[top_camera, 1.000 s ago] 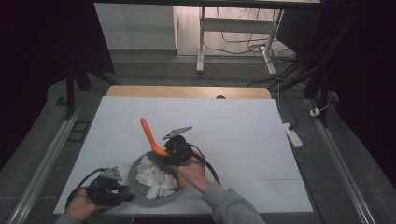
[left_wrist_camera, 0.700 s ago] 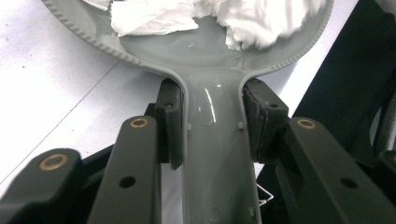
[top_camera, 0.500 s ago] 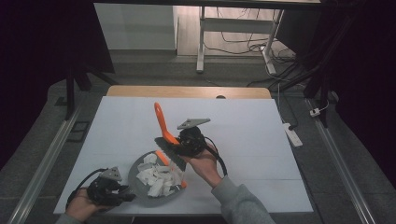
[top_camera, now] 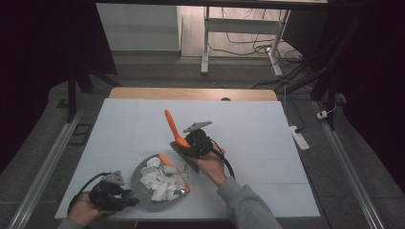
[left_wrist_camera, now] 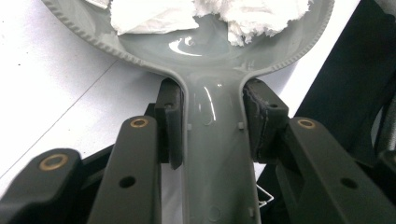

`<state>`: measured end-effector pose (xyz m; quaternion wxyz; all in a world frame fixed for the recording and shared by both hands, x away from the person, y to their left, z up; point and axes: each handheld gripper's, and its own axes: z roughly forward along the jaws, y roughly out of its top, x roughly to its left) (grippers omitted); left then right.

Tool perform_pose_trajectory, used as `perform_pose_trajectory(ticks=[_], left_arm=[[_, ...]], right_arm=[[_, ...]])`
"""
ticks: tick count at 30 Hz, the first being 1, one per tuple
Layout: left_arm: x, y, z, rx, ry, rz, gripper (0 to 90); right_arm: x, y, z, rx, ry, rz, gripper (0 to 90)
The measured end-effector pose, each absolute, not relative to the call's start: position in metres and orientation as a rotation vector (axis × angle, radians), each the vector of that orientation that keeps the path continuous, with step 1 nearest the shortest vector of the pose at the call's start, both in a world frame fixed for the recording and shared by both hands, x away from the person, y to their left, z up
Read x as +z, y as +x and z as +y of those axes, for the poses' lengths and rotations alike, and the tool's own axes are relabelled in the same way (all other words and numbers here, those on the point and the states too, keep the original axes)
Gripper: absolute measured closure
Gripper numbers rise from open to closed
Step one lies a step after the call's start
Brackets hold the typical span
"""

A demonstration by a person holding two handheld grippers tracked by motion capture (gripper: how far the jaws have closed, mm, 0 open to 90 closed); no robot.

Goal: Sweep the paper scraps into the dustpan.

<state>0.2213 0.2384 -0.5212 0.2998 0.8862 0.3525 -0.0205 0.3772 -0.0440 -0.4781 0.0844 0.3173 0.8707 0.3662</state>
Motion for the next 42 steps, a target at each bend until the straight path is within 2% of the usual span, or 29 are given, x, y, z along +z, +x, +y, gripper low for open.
perform_pose_trajectory(ticks=[4,10,16,28,37,42], left_arm=[[-0.521,0.222,0.238,-0.055,2.353,0.937,62.1],[-0.521,0.222,0.238,-0.054,2.35,0.939,62.1],[-0.522,0.221,0.238,-0.039,2.34,0.94,62.0],[-0.525,0.221,0.24,-0.025,2.309,0.957,62.0],[-0.526,0.222,0.241,-0.014,2.299,0.965,62.1],[-0.525,0.221,0.24,-0.012,2.303,0.966,62.1]], right_arm=[[-0.481,0.376,-0.032,1.115,0.944,2.643,70.2],[-0.481,0.351,-0.006,1.156,0.837,2.746,70.2],[-0.466,0.337,0.003,1.263,0.77,2.767,70.2],[-0.439,0.348,-0.028,1.374,0.819,2.635,70.1],[-0.433,0.352,-0.042,1.407,0.847,2.571,70.1],[-0.446,0.36,-0.053,1.261,0.916,2.555,70.2]])
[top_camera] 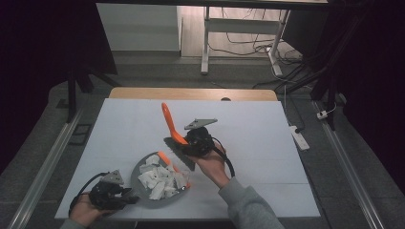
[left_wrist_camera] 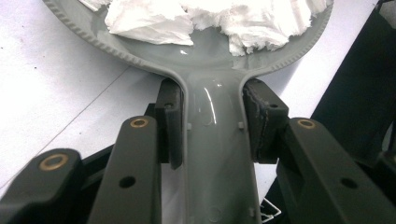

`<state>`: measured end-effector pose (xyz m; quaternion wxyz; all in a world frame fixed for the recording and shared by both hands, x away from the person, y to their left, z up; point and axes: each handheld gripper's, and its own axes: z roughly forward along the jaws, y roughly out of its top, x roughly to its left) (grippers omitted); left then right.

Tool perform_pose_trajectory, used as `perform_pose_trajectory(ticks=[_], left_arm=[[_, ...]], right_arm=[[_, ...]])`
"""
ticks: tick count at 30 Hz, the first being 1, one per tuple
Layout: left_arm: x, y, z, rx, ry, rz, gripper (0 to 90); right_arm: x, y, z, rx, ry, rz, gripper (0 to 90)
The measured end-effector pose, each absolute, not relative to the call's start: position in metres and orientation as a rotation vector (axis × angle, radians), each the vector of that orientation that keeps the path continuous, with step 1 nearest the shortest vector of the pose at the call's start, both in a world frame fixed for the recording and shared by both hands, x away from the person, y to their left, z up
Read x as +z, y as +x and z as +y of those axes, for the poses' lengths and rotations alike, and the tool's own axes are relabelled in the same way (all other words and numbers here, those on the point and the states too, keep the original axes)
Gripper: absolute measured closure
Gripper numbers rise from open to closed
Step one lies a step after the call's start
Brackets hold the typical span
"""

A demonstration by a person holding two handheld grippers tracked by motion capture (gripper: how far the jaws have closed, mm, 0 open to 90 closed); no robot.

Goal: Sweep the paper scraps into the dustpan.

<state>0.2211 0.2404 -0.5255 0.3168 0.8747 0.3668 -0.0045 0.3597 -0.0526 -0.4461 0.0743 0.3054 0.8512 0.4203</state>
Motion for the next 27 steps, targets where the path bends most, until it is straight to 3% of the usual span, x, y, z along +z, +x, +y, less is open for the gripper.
perform_pose_trajectory(ticks=[6,12,19,27], left_arm=[[-0.525,0.222,0.24,-0.015,2.309,0.963,62.1],[-0.525,0.222,0.239,-0.013,2.308,0.966,62.1],[-0.525,0.222,0.24,-0.01,2.304,0.965,62.1],[-0.525,0.221,0.242,-0.008,2.273,0.965,62.1]], right_arm=[[-0.48,0.367,-0.054,1.159,1.004,2.59,70.2],[-0.483,0.357,-0.028,1.266,0.991,2.654,70.2],[-0.463,0.334,-0.004,1.377,0.849,2.667,70.2],[-0.445,0.335,-0.019,1.407,0.824,2.582,70.1]])
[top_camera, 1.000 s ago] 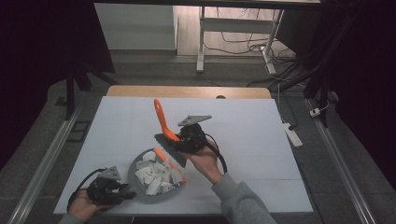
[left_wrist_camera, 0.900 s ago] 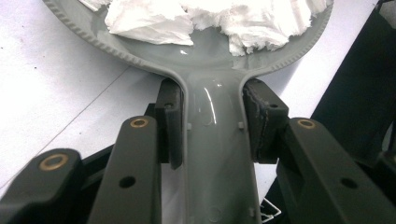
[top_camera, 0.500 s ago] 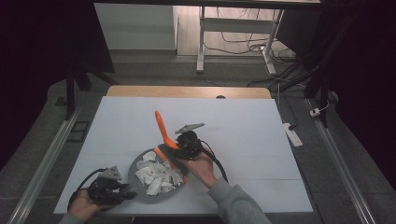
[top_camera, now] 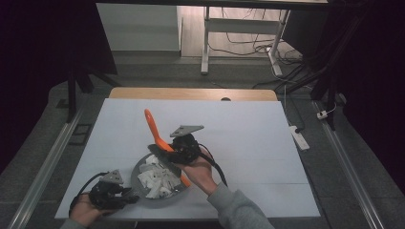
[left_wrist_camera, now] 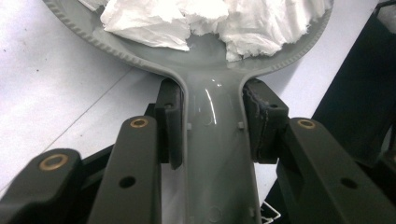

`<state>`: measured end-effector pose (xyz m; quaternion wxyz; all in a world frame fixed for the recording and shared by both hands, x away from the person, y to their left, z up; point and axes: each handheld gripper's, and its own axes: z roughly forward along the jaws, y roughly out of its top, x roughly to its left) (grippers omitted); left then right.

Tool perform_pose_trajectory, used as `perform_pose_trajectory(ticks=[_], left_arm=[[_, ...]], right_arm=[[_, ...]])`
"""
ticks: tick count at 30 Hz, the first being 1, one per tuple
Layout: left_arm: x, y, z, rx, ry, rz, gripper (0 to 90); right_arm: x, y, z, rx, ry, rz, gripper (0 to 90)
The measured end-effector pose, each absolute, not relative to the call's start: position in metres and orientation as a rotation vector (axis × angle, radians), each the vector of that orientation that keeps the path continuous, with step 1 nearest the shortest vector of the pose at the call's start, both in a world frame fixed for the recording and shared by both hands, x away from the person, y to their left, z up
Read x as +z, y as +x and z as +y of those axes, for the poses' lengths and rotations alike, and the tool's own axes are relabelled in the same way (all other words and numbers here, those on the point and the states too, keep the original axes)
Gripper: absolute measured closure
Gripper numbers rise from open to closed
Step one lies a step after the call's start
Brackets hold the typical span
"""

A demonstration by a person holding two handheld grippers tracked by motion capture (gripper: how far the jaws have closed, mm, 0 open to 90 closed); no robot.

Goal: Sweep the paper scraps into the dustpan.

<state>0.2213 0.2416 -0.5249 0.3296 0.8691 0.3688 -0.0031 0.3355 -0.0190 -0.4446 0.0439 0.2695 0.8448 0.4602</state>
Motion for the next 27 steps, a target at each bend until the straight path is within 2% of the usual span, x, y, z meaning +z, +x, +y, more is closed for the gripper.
perform_pose_trajectory(ticks=[13,27], left_arm=[[-0.522,0.221,0.243,0.024,2.241,0.969,62.0],[-0.518,0.222,0.245,0.074,2.188,1.027,62.0]], right_arm=[[-0.431,0.344,-0.058,1.47,0.888,2.49,70.1],[-0.433,0.352,-0.109,1.469,0.992,2.418,70.1]])
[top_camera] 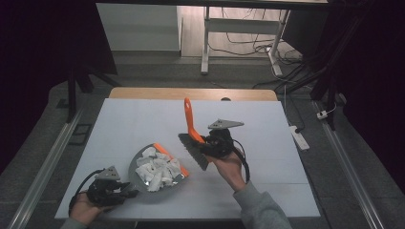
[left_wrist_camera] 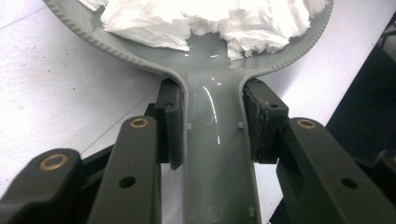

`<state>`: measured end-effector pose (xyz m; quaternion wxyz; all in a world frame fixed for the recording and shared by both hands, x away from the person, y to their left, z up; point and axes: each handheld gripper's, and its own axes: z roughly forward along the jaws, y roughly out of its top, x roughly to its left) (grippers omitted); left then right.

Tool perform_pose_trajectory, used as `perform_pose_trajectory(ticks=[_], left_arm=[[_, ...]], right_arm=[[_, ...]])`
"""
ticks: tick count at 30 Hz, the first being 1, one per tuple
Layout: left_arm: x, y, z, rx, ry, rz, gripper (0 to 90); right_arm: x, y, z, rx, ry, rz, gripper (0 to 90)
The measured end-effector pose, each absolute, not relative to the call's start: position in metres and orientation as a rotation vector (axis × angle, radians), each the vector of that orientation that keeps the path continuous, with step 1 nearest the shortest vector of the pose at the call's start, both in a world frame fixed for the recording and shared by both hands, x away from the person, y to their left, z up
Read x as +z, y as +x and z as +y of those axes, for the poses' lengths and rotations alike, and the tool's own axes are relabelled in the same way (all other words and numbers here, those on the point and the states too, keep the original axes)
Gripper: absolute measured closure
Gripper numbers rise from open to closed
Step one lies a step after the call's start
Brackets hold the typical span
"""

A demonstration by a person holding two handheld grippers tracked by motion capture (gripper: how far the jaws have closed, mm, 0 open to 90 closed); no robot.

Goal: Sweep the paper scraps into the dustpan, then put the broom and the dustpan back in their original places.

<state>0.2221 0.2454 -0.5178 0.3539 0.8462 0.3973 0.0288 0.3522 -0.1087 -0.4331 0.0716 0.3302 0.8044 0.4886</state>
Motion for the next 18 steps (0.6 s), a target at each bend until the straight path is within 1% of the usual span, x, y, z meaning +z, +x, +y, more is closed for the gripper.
perform_pose_trajectory(ticks=[10,18], left_arm=[[-0.515,0.224,0.246,0.118,2.143,1.093,62.1],[-0.513,0.228,0.245,0.154,2.065,1.239,62.0]], right_arm=[[-0.433,0.346,-0.143,1.468,1.032,2.397,70.2],[-0.442,0.339,-0.169,1.479,1.101,2.403,70.1]])
